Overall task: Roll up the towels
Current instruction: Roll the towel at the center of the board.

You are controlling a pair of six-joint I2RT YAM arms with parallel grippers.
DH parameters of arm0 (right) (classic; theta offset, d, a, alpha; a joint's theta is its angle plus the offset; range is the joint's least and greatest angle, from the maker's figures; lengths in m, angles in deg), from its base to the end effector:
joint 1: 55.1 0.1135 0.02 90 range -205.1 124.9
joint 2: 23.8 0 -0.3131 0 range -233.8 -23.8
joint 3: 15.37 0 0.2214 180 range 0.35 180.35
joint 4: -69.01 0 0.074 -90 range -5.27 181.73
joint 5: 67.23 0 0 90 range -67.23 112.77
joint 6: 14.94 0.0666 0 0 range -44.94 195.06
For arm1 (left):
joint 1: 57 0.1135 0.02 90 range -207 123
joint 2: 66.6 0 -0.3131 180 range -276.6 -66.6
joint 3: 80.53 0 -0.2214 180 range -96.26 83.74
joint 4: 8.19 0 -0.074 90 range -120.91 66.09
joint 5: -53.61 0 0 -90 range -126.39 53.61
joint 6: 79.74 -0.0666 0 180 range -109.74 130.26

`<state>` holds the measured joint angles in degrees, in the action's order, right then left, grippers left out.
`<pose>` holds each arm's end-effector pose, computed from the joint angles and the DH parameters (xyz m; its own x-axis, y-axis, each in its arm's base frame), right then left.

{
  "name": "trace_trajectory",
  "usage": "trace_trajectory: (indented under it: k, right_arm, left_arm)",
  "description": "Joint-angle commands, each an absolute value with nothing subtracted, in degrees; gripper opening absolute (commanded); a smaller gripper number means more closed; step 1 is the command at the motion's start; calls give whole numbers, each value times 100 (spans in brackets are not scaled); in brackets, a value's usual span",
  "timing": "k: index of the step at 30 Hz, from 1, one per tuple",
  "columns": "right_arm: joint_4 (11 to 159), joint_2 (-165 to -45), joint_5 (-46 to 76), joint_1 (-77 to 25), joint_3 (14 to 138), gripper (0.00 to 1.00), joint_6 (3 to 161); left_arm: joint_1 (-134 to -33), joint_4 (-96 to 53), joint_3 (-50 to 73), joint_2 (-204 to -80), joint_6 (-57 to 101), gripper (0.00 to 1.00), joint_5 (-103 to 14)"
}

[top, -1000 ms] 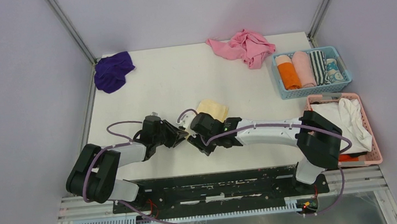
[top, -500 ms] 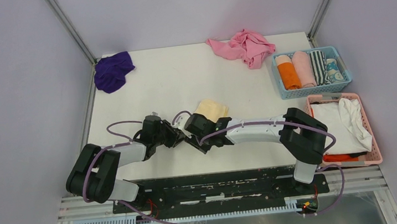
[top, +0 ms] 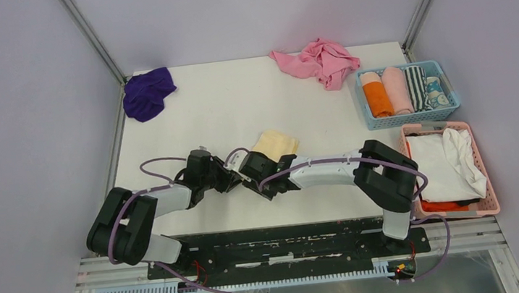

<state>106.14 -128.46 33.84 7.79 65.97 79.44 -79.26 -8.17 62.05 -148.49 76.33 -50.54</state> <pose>0.1806 0.3247 0.2075 -0.4587 -0.7315 -0.5045 -0.7977 0.5891 -0.1289 0.2092 -0.1032 0.1713 -0.7462 -0.6522 -0.1331 -0.3779 0.5797 -0.7219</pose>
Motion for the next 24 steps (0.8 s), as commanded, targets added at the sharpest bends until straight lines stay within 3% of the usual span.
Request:
trace_trajectory:
  k: [1,8,9,11,14,15,20,24]
  right_arm:
    - [10801,-13107,3441,799,6879,41,7859]
    - [11285,-13609,3605,792,7184,39,7900]
    - [11380,-13677,3614,797,7235,37,7913]
    - [11473,-13748,3507,795,7281,24,7919]
    - [11298,-13545,2669,755,7165,3,7908]
    - [11170,-13425,2261,701,7099,1,7980]
    - [10501,-12962,-7,105,6827,1,8627]
    - [9523,-12848,-1507,-437,6440,0,9591]
  left_arm:
    - [-7942,-1845,6297,-15143,7180,36,-4600]
    - [-7941,-1880,6258,-15195,7160,38,-4654]
    - [-7941,-1884,6266,-15169,7168,39,-4669]
    - [-7946,-1888,6281,-15062,7213,42,-4712]
    - [-7943,-1941,6362,-14708,7303,51,-4708]
    - [-7943,-2014,6378,-14532,7313,54,-4672]
    - [-7928,-2763,6413,-13422,7260,67,-4443]
    - [-7905,-3705,6337,-12435,7158,71,-4120]
